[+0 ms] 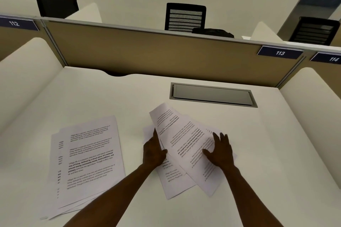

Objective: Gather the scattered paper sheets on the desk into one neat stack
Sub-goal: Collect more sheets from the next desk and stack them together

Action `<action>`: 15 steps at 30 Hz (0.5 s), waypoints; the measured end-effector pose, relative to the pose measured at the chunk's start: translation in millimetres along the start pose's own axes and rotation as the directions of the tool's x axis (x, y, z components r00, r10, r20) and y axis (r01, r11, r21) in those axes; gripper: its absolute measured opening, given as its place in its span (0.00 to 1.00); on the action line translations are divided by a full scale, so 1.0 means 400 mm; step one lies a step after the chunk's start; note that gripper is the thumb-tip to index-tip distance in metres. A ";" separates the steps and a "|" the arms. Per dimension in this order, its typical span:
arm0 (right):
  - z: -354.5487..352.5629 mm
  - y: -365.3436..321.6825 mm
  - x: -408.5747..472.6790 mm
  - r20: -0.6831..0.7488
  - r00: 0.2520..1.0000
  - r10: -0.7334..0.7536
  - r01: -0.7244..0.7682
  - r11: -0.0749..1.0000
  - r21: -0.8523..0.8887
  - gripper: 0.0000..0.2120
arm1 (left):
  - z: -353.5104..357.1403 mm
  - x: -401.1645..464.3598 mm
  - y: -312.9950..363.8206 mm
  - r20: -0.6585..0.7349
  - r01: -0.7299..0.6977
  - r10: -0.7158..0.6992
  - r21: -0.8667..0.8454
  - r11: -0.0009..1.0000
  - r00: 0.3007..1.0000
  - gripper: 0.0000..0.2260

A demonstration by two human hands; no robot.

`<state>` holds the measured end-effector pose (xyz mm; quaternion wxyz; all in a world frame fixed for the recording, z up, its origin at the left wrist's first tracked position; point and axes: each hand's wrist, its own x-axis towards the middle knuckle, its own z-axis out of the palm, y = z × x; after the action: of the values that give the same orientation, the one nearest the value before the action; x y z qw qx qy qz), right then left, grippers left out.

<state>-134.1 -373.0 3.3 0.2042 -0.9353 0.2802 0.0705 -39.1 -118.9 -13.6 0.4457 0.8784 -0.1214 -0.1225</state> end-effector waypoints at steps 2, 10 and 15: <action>-0.003 0.012 0.006 0.077 0.997 -0.009 0.010 1.000 -0.023 0.46 | 0.003 0.003 -0.004 0.001 0.014 -0.014 0.013 1.000 1.000 0.37; 0.015 0.000 -0.011 -0.055 0.998 -0.008 0.007 1.000 -0.011 0.43 | 0.010 -0.007 0.014 0.166 0.045 -0.034 -0.067 0.997 0.986 0.29; 0.029 -0.008 -0.020 -0.092 0.995 -0.033 0.041 0.995 0.093 0.37 | 0.020 -0.029 0.045 0.157 0.057 -0.025 -0.200 0.978 0.987 0.26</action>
<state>-139.0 -361.8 -4.2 0.2366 -0.9319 0.2748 0.0108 -54.3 -131.5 -2.1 0.5201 0.8183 -0.1241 -0.2108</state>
